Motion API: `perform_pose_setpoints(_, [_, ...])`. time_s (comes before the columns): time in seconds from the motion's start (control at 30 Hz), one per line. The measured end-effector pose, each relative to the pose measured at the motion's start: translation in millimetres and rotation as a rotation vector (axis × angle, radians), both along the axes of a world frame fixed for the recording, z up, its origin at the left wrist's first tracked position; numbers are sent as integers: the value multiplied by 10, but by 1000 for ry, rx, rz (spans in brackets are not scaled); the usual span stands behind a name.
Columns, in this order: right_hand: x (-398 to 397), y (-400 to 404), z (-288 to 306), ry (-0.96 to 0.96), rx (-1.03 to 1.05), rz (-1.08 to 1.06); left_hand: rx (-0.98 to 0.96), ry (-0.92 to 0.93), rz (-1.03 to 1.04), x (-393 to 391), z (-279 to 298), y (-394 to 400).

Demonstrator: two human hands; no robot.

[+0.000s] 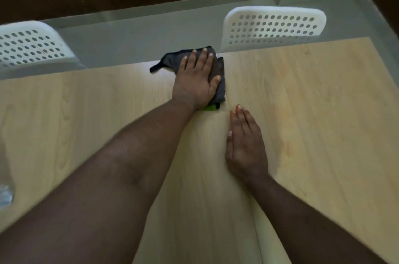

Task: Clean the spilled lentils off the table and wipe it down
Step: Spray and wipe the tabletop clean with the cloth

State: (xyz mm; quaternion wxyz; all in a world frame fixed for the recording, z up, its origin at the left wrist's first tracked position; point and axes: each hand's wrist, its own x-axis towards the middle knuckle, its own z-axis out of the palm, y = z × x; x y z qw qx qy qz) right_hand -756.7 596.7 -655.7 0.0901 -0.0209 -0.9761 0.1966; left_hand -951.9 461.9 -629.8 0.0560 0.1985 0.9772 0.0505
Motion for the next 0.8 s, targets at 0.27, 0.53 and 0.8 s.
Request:
perform_pose_setpoints(0.27, [-72, 78, -15, 99, -259, -65, 33, -52, -156, 1888, 39, -296])
perform_pose_setpoints(0.53, [-5, 107, 92, 137, -509, -102, -29, -11, -65, 1209, -4, -113])
perform_pose_setpoints(0.8, [892, 231, 127, 84, -481, -107, 22, -66, -147, 3092, 23, -147])
